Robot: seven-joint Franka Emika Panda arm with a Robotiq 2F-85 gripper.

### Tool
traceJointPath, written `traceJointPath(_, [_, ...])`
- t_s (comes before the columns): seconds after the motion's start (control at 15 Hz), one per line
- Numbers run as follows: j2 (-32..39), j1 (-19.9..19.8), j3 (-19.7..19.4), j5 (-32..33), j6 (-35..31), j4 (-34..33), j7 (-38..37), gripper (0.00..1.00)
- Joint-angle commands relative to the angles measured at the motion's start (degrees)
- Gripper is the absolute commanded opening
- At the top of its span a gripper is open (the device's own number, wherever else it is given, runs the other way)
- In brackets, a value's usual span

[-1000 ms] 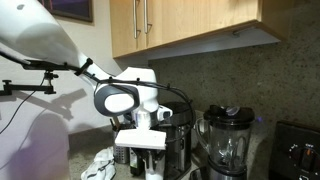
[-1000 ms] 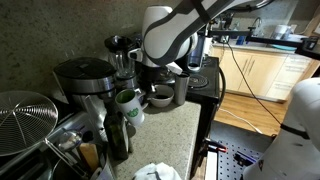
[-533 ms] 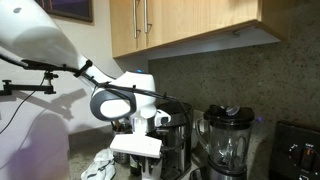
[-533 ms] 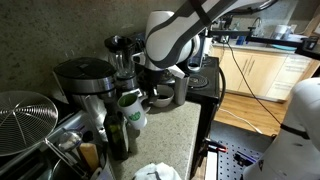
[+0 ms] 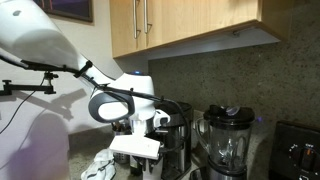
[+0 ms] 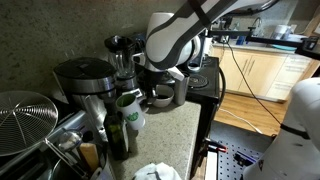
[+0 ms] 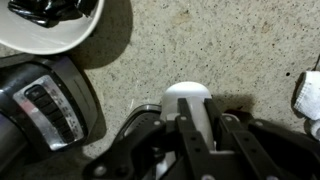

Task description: Put the white cup on the stand of the coffee maker

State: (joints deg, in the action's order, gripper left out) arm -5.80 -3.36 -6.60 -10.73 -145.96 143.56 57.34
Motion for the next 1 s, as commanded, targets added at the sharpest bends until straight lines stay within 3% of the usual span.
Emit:
traceJointPath(0.0, [-1.5,0.9,-0.3,-2.2,-3.9,0.9,1.8,0.1])
traceJointPath(0.93, [2.3,3.1,0.2,-13.3,-13.5,0.5,4.9,0.1])
